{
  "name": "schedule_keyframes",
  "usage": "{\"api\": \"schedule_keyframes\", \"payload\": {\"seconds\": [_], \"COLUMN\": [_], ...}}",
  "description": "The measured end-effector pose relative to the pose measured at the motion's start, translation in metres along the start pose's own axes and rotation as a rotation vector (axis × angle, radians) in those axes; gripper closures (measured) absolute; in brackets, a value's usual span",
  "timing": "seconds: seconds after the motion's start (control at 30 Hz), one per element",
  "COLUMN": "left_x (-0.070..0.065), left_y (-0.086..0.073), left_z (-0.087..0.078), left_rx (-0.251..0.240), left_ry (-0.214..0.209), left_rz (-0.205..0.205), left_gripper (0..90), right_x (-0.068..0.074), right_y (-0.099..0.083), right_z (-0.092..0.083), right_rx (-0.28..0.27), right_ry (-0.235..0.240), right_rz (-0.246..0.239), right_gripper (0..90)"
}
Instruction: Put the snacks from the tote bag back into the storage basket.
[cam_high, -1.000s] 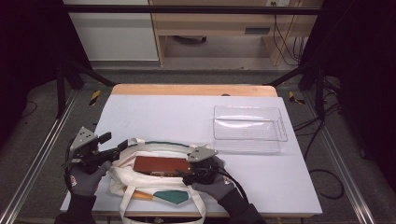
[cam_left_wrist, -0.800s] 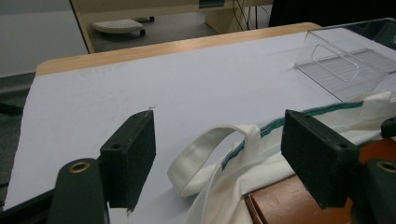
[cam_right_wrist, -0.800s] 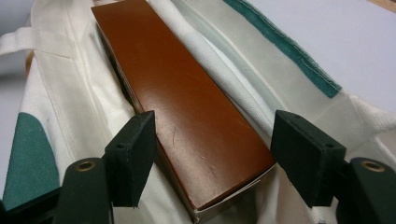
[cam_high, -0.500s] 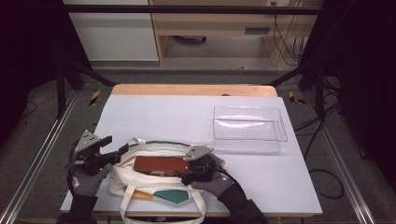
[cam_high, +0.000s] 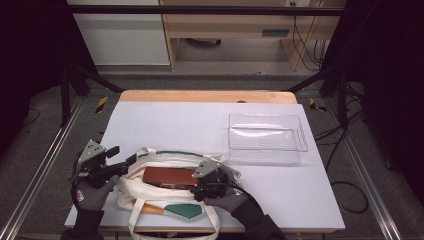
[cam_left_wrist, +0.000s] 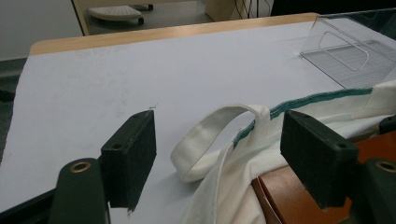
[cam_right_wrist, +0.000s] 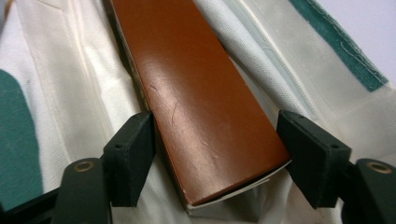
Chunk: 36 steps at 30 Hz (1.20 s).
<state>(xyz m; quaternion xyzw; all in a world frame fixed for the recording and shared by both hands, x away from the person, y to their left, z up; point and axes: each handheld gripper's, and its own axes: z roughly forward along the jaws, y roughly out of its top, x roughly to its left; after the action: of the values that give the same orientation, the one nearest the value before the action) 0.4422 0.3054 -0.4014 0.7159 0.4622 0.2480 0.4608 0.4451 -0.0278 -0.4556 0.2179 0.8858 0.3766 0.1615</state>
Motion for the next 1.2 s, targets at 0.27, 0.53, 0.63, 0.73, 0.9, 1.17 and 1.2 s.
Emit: {"api": "schedule_keyframes", "payload": {"seconds": [0.27, 0.53, 0.63, 0.73, 0.9, 1.17, 1.2], "left_x": [0.004, 0.003, 0.004, 0.003, 0.002, 0.004, 0.004], "left_y": [-0.003, -0.004, -0.005, -0.006, -0.006, -0.005, -0.005], "left_z": [0.000, -0.001, -0.001, -0.001, 0.000, -0.004, -0.004], "left_rx": [0.004, 0.007, 0.006, 0.010, 0.011, -0.004, -0.004], "left_ry": [-0.002, -0.002, -0.003, -0.003, -0.004, -0.009, -0.012], "left_rz": [-0.013, -0.010, -0.013, -0.013, -0.011, -0.007, -0.006], "left_gripper": [26.9, 27.0, 27.0, 27.0, 27.0, 26.6, 26.4], "right_x": [-0.002, 0.006, 0.011, 0.012, 0.009, 0.008, 0.008], "right_y": [0.012, 0.020, 0.017, 0.011, 0.006, 0.019, 0.022], "right_z": [-0.017, -0.036, -0.035, -0.030, -0.028, -0.035, -0.036], "right_rx": [0.002, 0.022, 0.045, 0.047, 0.025, -0.042, -0.052], "right_ry": [0.044, 0.092, 0.090, 0.089, 0.089, 0.080, 0.083], "right_rz": [0.004, 0.033, 0.033, 0.041, 0.066, 0.077, 0.080], "right_gripper": [35.6, 40.4, 40.8, 40.8, 39.7, 32.3, 32.0]}}
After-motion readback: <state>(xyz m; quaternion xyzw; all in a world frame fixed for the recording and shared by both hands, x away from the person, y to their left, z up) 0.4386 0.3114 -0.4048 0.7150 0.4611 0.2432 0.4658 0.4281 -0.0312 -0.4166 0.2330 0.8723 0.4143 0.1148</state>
